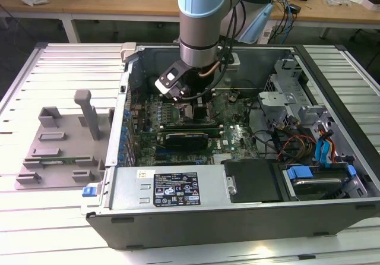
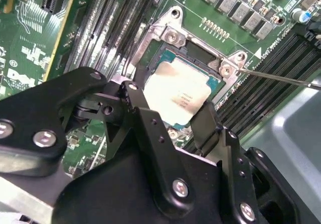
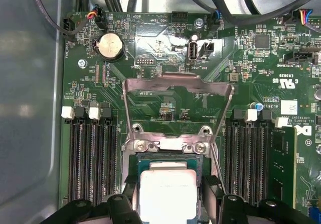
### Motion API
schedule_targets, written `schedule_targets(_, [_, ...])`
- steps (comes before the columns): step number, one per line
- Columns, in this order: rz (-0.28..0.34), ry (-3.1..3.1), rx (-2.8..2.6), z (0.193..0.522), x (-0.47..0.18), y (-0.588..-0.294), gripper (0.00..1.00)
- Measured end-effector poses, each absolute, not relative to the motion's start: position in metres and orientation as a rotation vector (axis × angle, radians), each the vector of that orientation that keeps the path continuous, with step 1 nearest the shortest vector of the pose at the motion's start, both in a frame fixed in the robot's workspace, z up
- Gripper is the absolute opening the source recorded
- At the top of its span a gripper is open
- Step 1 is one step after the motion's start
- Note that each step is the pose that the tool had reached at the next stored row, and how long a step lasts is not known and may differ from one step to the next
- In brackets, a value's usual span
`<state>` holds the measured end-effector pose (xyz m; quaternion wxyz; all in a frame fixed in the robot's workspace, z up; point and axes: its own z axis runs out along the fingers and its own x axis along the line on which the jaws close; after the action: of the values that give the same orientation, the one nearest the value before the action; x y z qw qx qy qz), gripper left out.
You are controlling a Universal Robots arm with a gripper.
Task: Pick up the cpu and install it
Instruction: 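Place the cpu into insertion slot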
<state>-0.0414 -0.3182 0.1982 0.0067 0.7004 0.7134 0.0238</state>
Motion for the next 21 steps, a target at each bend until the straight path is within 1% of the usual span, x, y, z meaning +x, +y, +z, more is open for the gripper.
schedule_targets(17, [0.072,2.231,2.19,0.2004,-0.0414,-0.3183,0.62])
schedule_targets(21, [0.072,2.231,2.19,0.2071,-0.0413,-0.3183,0.62])
